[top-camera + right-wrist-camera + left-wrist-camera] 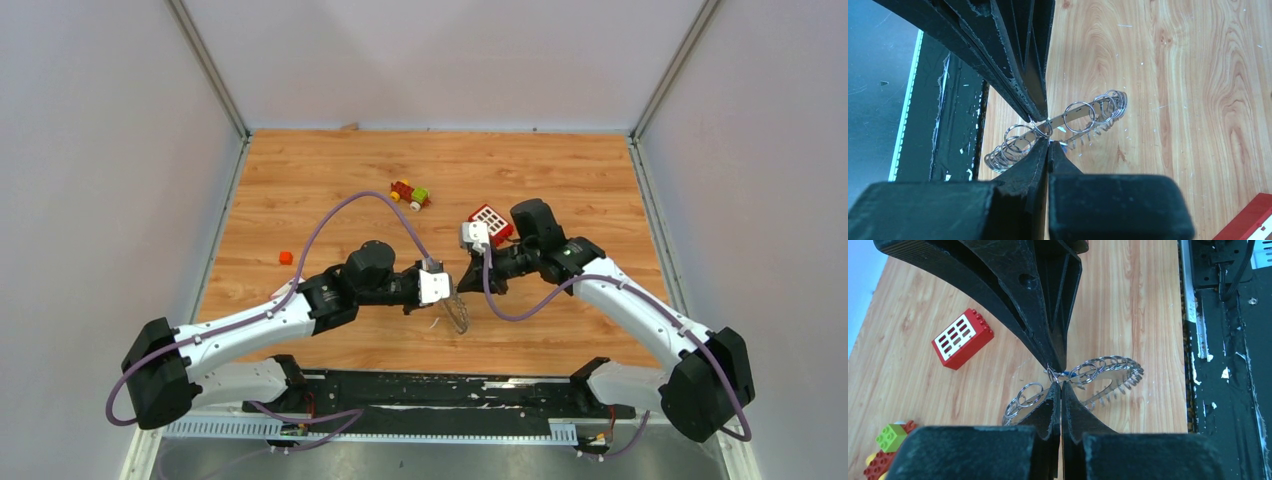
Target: Put the keys on the keyring
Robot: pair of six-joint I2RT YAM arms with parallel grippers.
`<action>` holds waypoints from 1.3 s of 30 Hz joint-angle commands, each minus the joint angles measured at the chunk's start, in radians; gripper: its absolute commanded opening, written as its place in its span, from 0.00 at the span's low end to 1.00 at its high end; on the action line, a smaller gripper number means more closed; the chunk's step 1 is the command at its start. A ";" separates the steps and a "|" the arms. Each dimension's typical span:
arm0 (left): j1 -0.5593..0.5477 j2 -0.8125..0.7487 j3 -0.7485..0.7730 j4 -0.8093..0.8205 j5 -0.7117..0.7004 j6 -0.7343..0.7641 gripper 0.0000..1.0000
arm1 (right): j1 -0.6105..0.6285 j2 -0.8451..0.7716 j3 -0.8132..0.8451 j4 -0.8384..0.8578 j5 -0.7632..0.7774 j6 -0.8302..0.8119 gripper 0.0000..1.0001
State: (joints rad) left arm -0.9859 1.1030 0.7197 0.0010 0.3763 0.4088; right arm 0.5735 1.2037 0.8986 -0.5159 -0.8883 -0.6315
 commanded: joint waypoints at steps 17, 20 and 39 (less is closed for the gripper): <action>-0.004 -0.059 -0.028 0.056 0.174 0.075 0.00 | -0.029 0.036 0.047 -0.067 -0.124 -0.140 0.00; -0.002 -0.067 -0.034 0.046 0.215 0.111 0.00 | -0.030 0.036 0.040 -0.073 -0.141 -0.159 0.00; 0.001 -0.092 -0.046 -0.067 0.369 0.323 0.00 | -0.012 0.040 0.098 -0.236 -0.156 -0.310 0.03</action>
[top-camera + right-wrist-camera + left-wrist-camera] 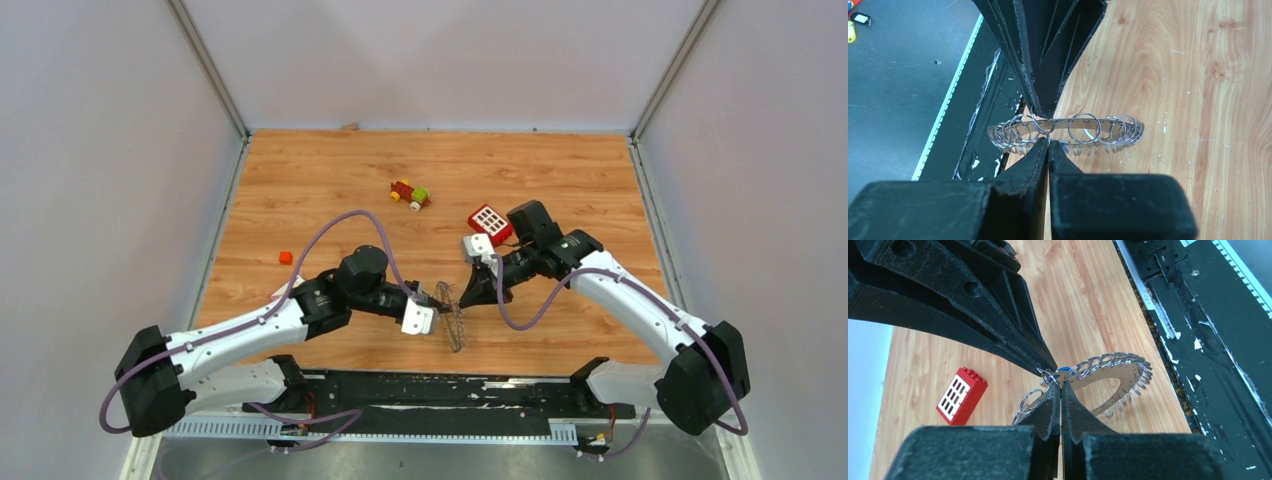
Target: Put the keys on the keyring
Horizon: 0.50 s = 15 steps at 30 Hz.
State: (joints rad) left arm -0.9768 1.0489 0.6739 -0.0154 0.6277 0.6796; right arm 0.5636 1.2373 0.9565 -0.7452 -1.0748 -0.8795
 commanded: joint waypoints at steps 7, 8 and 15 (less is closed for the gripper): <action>-0.008 -0.047 0.004 -0.079 0.135 0.093 0.00 | 0.028 0.032 0.035 -0.016 0.038 -0.078 0.07; -0.007 -0.047 0.006 -0.081 0.138 0.094 0.00 | 0.028 0.034 0.037 -0.016 0.038 -0.077 0.08; -0.007 -0.045 0.006 -0.090 0.155 0.097 0.00 | 0.033 0.018 0.044 -0.016 0.041 -0.077 0.16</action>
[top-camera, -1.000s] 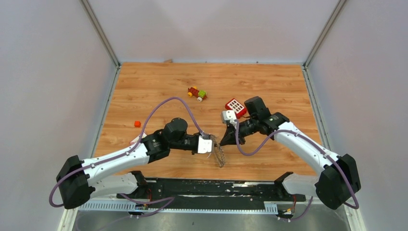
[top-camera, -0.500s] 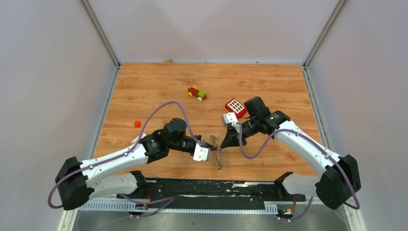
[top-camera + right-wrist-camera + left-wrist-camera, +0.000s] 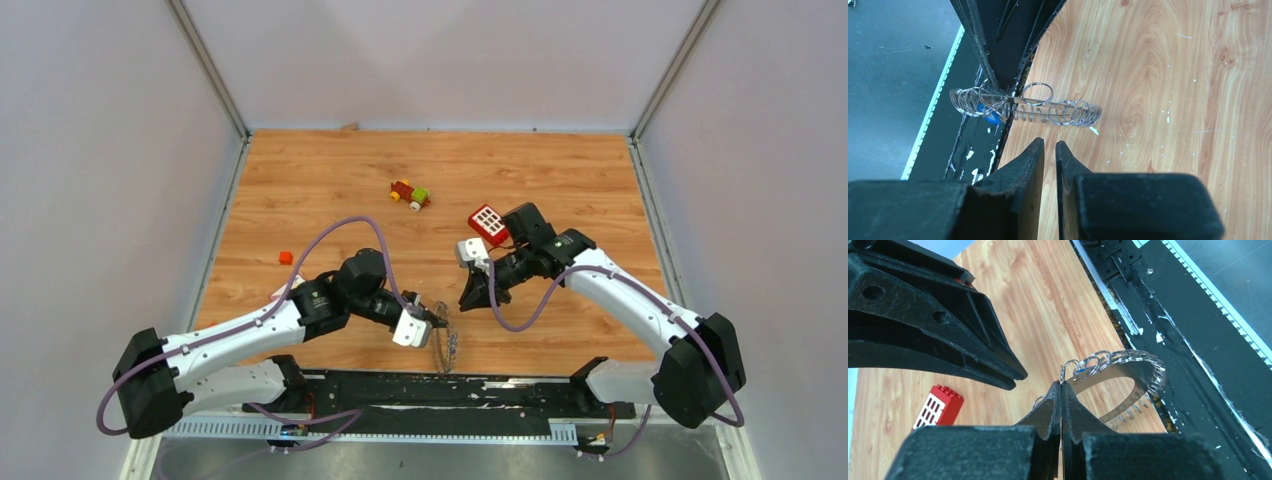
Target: Put the keys on the keyring
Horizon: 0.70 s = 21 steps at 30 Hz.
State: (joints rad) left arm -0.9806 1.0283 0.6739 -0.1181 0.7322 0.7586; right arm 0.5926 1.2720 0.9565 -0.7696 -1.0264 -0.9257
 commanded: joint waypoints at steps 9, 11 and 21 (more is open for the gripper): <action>0.026 -0.024 0.015 0.059 0.047 -0.065 0.00 | 0.004 -0.090 0.036 0.018 0.000 -0.025 0.24; 0.038 -0.019 0.020 0.081 0.048 -0.108 0.00 | 0.004 -0.119 0.030 0.038 -0.011 -0.009 0.27; 0.088 0.053 0.090 0.162 0.075 -0.331 0.00 | 0.004 -0.194 0.004 0.127 -0.031 0.066 0.40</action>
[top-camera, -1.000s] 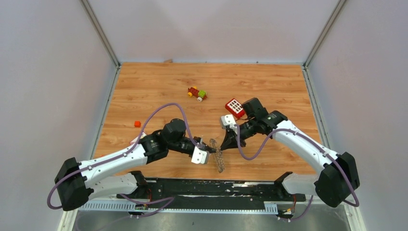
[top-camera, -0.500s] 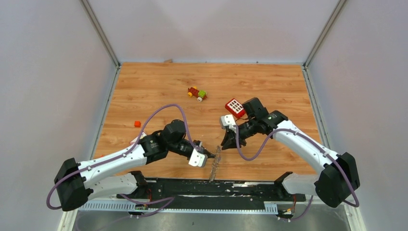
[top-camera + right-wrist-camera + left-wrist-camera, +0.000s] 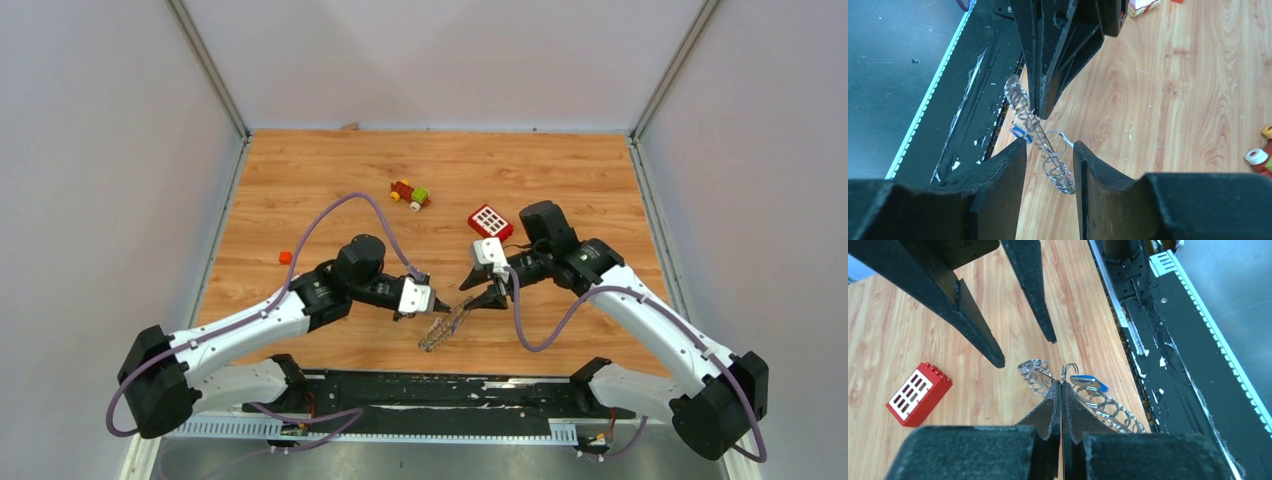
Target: Put the keys on the keyring
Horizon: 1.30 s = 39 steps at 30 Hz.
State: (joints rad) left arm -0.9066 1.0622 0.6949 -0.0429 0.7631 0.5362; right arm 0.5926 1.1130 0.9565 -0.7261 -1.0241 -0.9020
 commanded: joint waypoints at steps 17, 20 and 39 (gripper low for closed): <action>0.044 0.032 0.067 0.182 0.070 -0.213 0.00 | 0.006 -0.034 -0.037 0.110 -0.044 0.060 0.32; 0.044 0.033 0.063 0.192 0.066 -0.222 0.00 | 0.005 -0.026 -0.035 0.111 -0.052 0.062 0.32; 0.046 0.054 0.046 0.236 0.029 -0.249 0.00 | 0.005 -0.029 -0.029 0.126 -0.060 0.088 0.21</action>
State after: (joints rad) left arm -0.8635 1.1126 0.7338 0.1181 0.7971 0.3115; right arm 0.5926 1.0893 0.9165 -0.6380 -1.0492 -0.8299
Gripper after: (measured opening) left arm 0.006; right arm 0.228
